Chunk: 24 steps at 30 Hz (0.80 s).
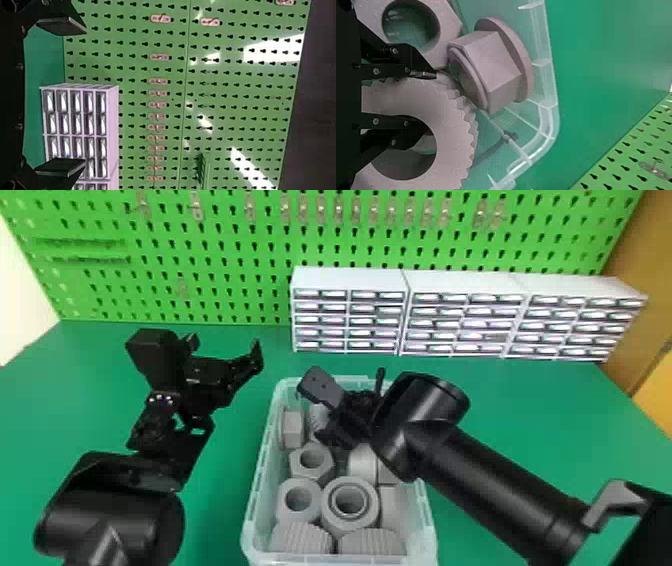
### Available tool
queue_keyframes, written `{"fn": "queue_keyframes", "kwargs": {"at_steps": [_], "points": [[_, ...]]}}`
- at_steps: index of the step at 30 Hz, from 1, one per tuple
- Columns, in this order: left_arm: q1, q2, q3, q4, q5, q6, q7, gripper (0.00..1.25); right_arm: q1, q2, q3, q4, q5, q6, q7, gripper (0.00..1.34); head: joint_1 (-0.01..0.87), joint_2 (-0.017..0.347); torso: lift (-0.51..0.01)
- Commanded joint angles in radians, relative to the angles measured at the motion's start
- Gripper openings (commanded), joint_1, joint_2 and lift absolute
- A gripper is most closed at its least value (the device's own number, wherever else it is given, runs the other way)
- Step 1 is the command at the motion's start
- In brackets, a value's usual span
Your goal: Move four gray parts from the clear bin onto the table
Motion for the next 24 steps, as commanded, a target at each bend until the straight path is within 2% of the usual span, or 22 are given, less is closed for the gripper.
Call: {"fn": "queue_keyframes", "kwargs": {"at_steps": [1,10,18,24], "points": [[0.002,0.000,0.002,0.000,0.000,0.000,-0.002,1.13,0.012,0.000,0.008,-0.031,0.032,0.002,-0.016,0.13,0.686,0.026,-0.050],[0.002,0.000,0.002,0.000,0.000,0.000,-0.002,1.13,0.014,0.000,0.003,-0.042,0.034,0.006,-0.019,0.13,0.686,0.026,-0.050],[0.004,0.000,0.003,0.000,0.000,0.000,-0.002,1.13,0.020,-0.005,-0.029,-0.123,0.058,0.037,-0.021,0.13,0.686,0.026,-0.050],[0.007,0.000,0.005,0.000,0.000,0.000,-0.002,1.13,0.037,-0.011,-0.084,-0.198,0.080,0.040,-0.019,0.13,0.686,0.026,-0.050]]}}
